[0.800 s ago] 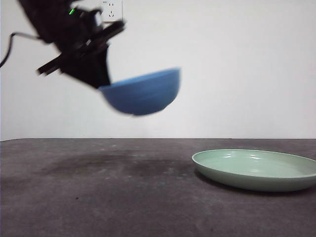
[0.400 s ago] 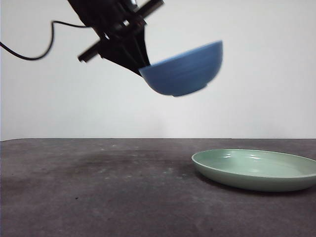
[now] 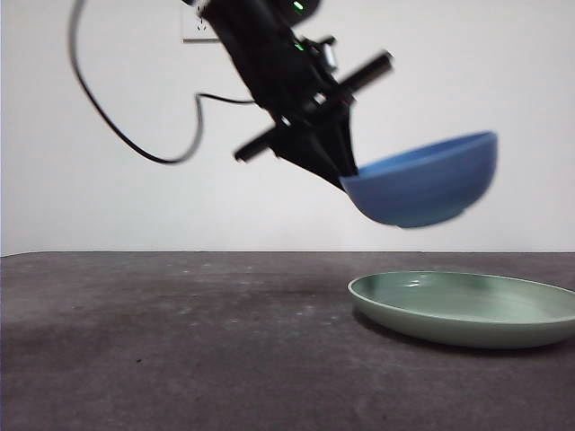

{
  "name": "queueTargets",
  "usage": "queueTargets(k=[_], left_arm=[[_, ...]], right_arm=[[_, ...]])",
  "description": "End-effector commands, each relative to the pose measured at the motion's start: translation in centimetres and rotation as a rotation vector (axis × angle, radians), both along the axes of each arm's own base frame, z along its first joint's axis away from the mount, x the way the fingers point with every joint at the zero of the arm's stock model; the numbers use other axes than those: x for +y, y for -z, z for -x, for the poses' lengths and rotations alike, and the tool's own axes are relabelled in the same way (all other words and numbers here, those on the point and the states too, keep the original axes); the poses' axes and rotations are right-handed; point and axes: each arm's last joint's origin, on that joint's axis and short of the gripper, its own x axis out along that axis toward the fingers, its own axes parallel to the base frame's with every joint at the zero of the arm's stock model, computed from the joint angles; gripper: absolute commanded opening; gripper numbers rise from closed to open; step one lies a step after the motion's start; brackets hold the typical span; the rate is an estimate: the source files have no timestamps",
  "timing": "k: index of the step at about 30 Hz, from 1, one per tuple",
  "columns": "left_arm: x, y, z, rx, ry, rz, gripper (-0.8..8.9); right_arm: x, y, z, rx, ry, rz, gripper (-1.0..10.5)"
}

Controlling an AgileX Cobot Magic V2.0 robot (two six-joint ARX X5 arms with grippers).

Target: Pick up the blue bowl, put it on the green plate, put it on desk

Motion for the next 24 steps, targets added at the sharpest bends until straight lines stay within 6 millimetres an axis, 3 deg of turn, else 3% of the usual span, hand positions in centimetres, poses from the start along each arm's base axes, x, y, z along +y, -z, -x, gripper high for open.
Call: queueTargets(k=[1,10,17,24], left_arm=[[-2.1,1.1,-0.6,0.010,0.011,-0.020,0.14],[-5.2,4.3,-1.8,0.034,0.020,-0.108,0.14],[-5.9,5.8,-1.6,0.050,0.041,-0.157,0.14],[-6.0,6.0,-1.5,0.054,0.043,-0.164,0.22]], right_arm=[[-0.1,-0.6,0.4,-0.017,0.003,-0.009,3.9],[-0.2,-0.7,1.3,-0.032,0.007,-0.007,3.9],[-0.2,-0.6,1.3,-0.029,0.007,-0.006,3.9],[-0.2,-0.6,1.3,-0.028,0.007,-0.006,3.9]])
